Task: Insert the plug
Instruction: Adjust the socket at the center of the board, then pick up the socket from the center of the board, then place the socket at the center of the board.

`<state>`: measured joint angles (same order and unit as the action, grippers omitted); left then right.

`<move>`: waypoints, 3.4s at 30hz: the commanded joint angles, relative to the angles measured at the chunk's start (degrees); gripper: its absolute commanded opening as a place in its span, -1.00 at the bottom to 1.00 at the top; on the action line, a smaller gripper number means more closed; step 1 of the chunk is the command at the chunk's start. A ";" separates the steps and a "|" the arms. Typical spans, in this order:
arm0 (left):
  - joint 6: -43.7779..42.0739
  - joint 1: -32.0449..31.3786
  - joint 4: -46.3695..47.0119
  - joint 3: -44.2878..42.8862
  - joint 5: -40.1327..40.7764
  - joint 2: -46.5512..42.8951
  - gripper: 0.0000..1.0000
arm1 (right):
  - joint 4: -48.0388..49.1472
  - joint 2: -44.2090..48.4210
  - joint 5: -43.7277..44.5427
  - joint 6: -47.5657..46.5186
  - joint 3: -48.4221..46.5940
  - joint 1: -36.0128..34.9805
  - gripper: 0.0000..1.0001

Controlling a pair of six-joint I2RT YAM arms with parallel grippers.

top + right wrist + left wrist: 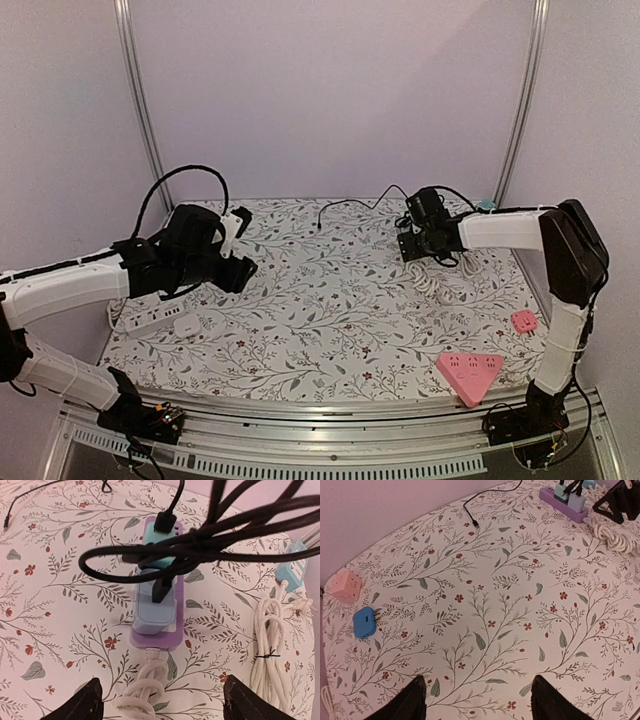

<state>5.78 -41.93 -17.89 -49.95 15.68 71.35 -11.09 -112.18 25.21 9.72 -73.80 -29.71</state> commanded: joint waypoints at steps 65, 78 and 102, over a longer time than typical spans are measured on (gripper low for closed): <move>-0.06 1.02 -12.05 -2.96 10.53 -6.38 0.99 | -38.18 -10.93 -16.43 9.42 -24.32 27.78 0.98; -0.27 1.06 -12.26 -3.00 10.72 -6.64 0.99 | -38.60 -12.14 -16.56 6.71 -24.29 29.27 -0.62; 2.12 4.50 -12.63 -2.00 14.33 -13.54 0.99 | -24.10 30.54 -27.84 -33.70 -26.11 -13.48 -1.00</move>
<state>6.13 -40.16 -29.30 -52.53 28.53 59.94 -29.65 -74.22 5.28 -12.47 -102.61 -36.25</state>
